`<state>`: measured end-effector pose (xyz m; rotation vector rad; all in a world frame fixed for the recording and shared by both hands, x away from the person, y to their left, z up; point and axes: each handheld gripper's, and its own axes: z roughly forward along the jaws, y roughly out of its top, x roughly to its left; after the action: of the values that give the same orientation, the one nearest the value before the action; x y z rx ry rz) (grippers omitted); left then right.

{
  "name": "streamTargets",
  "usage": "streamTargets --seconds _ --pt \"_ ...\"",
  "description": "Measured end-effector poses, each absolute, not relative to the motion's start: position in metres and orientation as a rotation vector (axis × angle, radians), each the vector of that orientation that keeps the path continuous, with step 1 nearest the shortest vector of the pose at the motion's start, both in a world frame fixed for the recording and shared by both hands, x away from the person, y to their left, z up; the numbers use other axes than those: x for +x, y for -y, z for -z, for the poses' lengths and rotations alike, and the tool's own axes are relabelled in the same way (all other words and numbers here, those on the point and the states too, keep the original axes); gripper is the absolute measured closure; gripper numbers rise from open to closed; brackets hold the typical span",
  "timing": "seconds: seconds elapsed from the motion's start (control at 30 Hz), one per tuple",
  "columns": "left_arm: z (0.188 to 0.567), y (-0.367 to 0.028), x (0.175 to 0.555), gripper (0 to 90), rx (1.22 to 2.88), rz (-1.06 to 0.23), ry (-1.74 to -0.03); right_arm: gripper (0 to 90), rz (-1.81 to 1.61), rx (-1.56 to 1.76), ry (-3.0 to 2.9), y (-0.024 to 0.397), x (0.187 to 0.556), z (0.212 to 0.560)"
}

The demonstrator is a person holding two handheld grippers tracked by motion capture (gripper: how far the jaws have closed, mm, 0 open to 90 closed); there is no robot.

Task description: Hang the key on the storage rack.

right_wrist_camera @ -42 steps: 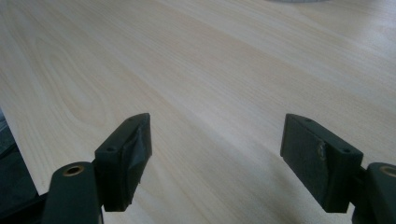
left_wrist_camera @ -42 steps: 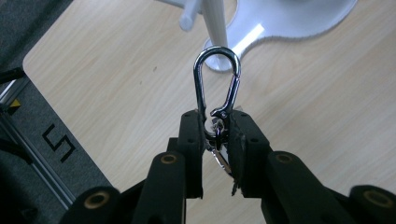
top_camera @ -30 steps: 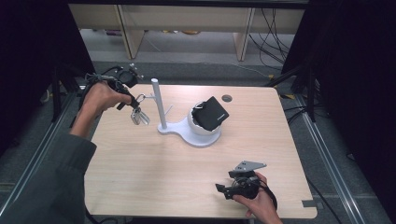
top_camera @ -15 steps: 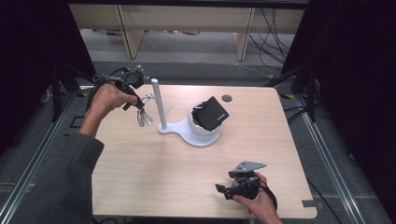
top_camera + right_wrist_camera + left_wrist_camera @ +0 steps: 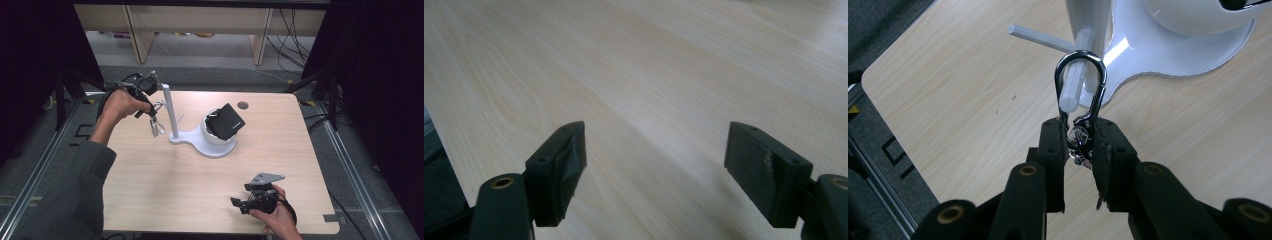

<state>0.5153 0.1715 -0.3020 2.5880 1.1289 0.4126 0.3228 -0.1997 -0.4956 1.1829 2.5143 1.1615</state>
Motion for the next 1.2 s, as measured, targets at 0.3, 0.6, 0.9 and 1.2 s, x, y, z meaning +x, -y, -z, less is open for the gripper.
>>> streamTargets --seconds 0.3,0.6,0.9,1.2 --pt "0.301 -0.171 0.515 67.5 2.572 -0.435 -1.130 25.8 -1.171 1.182 -2.516 0.200 0.323 0.495" --pt "0.299 -0.179 0.509 65.4 2.567 -0.421 -1.140 25.8 -1.163 1.189 -2.514 0.200 0.323 0.495" --pt "0.305 -0.181 0.501 62.3 2.589 -0.385 -1.114 25.8 -1.168 1.194 -2.501 0.201 0.323 0.494" --pt "0.311 -0.177 0.479 54.3 2.583 -0.351 -1.060 25.8 -1.168 1.190 -2.501 0.201 0.323 0.495"
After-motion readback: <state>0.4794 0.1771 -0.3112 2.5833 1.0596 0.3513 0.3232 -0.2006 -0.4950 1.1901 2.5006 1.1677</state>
